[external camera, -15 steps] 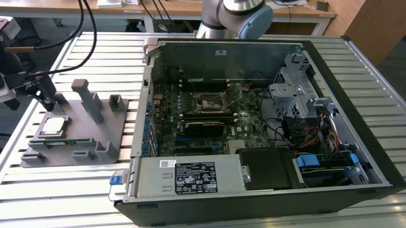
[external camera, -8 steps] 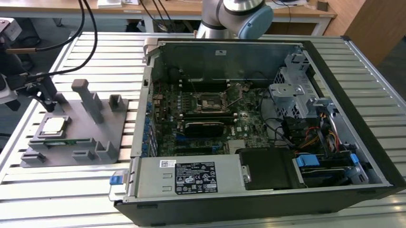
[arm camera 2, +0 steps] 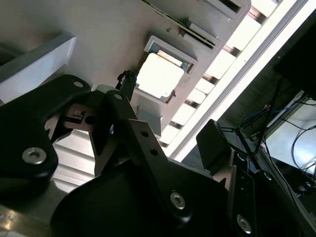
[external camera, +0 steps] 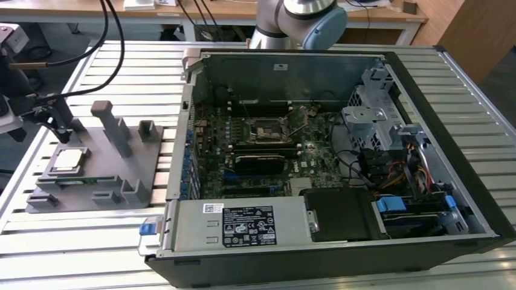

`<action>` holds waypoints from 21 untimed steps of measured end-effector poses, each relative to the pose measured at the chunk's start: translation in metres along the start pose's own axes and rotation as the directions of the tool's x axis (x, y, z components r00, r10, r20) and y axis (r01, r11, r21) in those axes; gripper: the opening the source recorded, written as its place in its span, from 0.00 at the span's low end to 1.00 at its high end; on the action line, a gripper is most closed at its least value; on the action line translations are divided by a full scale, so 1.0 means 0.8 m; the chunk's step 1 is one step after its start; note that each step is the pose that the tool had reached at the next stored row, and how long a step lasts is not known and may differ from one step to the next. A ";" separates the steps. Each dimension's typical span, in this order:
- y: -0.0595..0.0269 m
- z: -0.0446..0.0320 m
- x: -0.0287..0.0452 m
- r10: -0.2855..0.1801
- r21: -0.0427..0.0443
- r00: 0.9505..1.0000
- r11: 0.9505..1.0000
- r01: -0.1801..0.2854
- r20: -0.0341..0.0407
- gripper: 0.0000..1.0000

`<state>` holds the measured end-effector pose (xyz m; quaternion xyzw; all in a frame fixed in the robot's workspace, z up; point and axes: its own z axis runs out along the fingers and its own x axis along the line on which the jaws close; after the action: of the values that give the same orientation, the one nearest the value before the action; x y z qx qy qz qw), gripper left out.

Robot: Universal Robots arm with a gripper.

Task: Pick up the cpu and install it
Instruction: 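Pick up the cpu and move it towards the insertion slot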

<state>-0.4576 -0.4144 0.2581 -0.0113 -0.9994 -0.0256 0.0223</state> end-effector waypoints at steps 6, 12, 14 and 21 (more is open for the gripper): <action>0.000 0.0064 -0.0003 0.000 0.000 1.000 1.000 0.000 0.000 0.76; -0.001 0.0188 -0.0013 -0.003 0.001 1.000 1.000 0.003 -0.002 0.76; -0.002 0.0226 -0.0015 -0.009 0.002 1.000 1.000 0.009 -0.005 0.76; -0.002 0.0298 -0.0018 -0.022 0.004 1.000 1.000 0.022 -0.015 0.76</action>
<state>-0.4572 -0.4147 0.2342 0.0001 -0.9993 -0.0240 0.0293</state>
